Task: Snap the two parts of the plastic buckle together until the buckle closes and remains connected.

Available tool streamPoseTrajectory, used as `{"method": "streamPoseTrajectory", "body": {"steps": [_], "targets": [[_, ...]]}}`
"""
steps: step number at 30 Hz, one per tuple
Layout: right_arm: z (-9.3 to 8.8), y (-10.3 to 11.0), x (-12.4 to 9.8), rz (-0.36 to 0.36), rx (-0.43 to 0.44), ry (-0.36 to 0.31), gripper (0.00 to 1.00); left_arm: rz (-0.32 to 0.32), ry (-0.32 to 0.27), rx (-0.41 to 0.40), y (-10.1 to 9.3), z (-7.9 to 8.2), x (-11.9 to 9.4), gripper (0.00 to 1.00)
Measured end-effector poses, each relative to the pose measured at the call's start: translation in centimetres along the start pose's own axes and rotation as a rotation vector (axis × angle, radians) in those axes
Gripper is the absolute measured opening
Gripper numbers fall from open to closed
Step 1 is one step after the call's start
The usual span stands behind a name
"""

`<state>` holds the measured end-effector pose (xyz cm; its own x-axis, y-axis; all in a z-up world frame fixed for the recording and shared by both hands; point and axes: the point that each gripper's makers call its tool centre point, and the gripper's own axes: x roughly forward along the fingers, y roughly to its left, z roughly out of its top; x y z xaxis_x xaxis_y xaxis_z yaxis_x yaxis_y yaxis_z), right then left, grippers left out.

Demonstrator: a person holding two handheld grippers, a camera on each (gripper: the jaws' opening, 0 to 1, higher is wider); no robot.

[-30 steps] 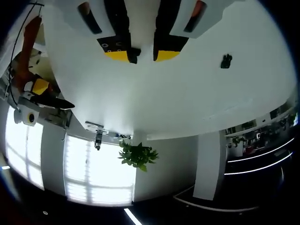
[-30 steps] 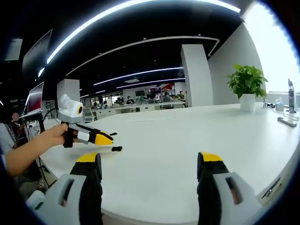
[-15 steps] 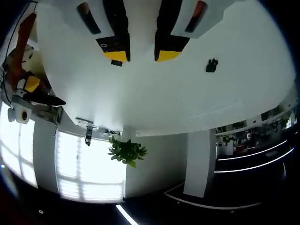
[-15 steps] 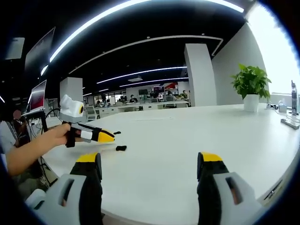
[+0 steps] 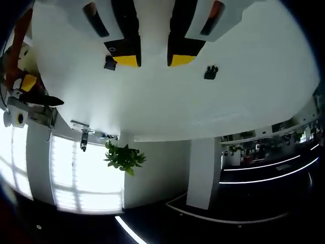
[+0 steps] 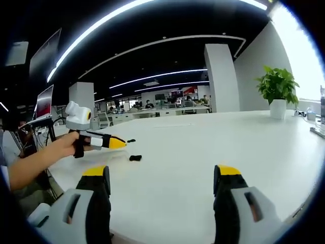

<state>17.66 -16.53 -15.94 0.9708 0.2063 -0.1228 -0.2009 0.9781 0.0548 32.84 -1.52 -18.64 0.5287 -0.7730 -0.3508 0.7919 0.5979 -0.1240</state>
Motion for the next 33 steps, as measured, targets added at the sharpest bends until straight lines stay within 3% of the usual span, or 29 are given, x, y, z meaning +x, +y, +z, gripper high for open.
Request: {"method": "streamPoseTrajectory", "body": {"steps": [17,33], "targets": [[0.7,0.4,2.4,0.023,-0.034,0.029,0.84,0.089,-0.052,-0.023,2.6,1.1,-0.6,0.19],[2.1,2.1,5.7,0.109,-0.081,0.053,0.84,0.153,-0.102,-0.072,4.4,1.0,-1.8,0.20]]}}
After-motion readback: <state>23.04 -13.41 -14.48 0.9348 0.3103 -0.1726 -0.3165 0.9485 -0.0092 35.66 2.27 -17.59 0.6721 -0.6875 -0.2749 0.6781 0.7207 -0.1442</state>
